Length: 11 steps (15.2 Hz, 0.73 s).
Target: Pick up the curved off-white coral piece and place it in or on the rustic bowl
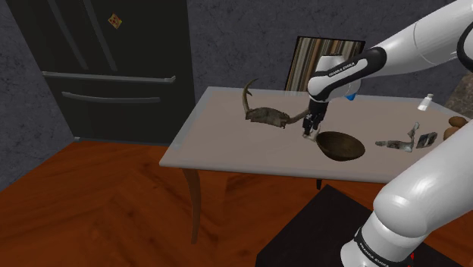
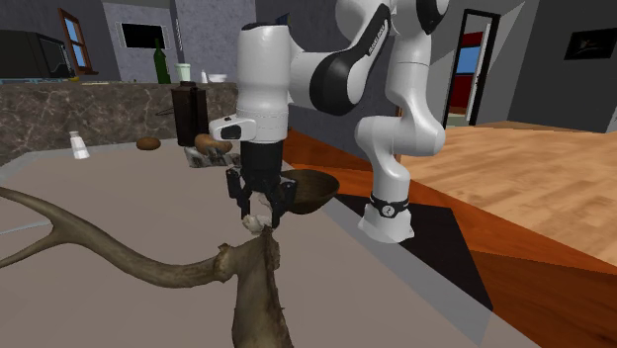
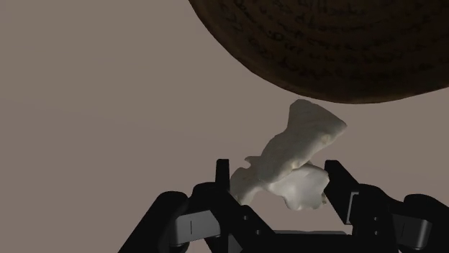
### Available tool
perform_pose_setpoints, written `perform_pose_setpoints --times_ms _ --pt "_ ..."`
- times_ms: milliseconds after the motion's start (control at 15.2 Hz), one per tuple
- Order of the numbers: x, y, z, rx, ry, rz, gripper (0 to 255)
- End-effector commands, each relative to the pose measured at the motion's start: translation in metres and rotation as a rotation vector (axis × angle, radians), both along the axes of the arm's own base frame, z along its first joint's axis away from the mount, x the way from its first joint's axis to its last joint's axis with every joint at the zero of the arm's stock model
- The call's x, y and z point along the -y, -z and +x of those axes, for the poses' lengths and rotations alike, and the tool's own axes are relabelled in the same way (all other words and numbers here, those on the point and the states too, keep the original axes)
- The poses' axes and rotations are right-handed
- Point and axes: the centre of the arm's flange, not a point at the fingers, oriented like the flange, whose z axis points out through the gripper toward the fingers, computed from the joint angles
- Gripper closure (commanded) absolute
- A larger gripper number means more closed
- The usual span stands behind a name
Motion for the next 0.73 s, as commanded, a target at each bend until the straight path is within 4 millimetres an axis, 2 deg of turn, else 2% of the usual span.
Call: perform_pose_setpoints --times_ms 0,660 --pt "0.0 -0.012 -0.001 0.0 0.0 0.0 255" --pt "0.0 -0.064 -0.001 0.0 0.0 0.0 255"
